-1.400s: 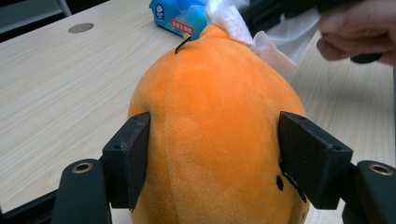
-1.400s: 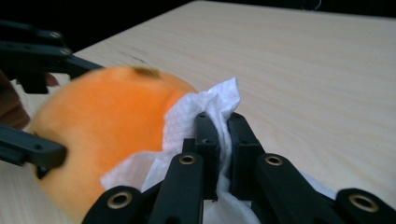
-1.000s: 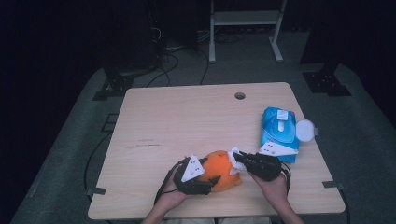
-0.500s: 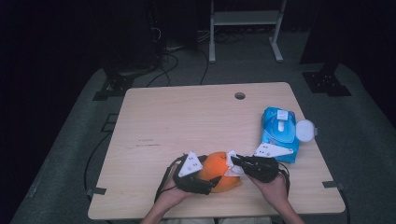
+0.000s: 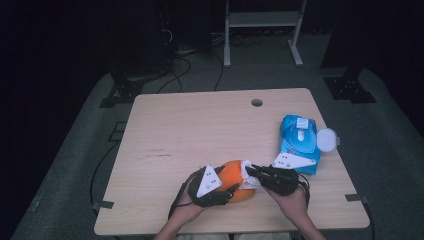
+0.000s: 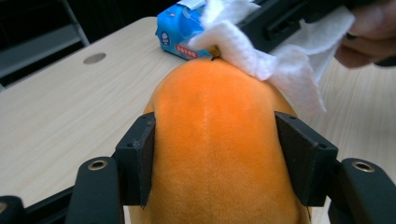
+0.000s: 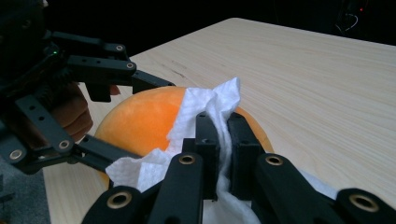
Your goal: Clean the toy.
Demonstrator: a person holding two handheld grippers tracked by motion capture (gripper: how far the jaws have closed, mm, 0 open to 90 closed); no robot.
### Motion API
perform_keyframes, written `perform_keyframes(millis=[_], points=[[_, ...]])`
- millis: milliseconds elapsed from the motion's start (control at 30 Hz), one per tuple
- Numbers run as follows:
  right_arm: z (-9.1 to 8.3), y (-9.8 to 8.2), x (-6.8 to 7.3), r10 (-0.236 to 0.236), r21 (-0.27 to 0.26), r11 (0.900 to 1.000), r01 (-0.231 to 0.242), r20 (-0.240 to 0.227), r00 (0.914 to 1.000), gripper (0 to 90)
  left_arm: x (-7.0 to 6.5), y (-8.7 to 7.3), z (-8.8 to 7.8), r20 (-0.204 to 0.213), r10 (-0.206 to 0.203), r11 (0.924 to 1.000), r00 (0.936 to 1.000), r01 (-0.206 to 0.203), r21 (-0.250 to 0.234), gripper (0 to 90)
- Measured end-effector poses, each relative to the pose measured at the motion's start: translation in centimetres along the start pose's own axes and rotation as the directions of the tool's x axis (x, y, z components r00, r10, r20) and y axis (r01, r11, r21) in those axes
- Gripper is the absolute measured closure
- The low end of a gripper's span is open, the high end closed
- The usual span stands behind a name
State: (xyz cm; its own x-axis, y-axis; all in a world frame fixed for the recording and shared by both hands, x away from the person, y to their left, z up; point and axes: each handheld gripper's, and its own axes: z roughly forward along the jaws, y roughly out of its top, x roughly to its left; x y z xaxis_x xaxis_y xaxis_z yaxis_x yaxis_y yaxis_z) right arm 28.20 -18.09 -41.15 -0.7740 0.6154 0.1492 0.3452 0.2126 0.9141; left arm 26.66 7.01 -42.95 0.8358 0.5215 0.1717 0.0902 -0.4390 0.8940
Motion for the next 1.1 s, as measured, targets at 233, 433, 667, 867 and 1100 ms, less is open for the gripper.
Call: perform_keyframes(millis=[233, 433, 667, 867, 1100], points=[[0.1, -1.0, -1.2, 0.029, 0.032, 0.999, -0.029, 0.017, 0.9994, 83.7, 0.7, -0.6, -0.1, 0.049, -0.054, 0.9985, 0.9974, 0.053, 0.014, 30.8], [-0.2, -1.0, -1.5, 0.03, 0.033, 0.999, -0.031, 0.04, 0.9988, 83.8, 0.5, -0.7, -0.2, 0.044, -0.044, 0.9989, 0.998, 0.044, 0.016, 31.1], [0.1, -0.5, -0.7, 0.063, 0.0, 0.998, -0.063, -0.01, 0.998, 83.7, 0.0, -0.7, 0.0, 0.053, 0.013, 0.9999, 0.9985, -0.014, 0.01, 30.2], [0.0, -0.9, -1.4, 0.046, 0.023, 0.999, -0.046, 0.015, 0.9988, 83.9, 0.4, -0.6, -0.1, 0.067, -0.03, 0.9995, 0.9973, 0.03, -0.002, 25.4], [0.3, -0.8, -0.4, 0.048, 0.025, 0.999, -0.047, -0.028, 0.9985, 84.0, 1.8, -1.3, 0.4, 0.08, -0.196, 0.9805, 0.9773, 0.195, 0.025, 16.8]])
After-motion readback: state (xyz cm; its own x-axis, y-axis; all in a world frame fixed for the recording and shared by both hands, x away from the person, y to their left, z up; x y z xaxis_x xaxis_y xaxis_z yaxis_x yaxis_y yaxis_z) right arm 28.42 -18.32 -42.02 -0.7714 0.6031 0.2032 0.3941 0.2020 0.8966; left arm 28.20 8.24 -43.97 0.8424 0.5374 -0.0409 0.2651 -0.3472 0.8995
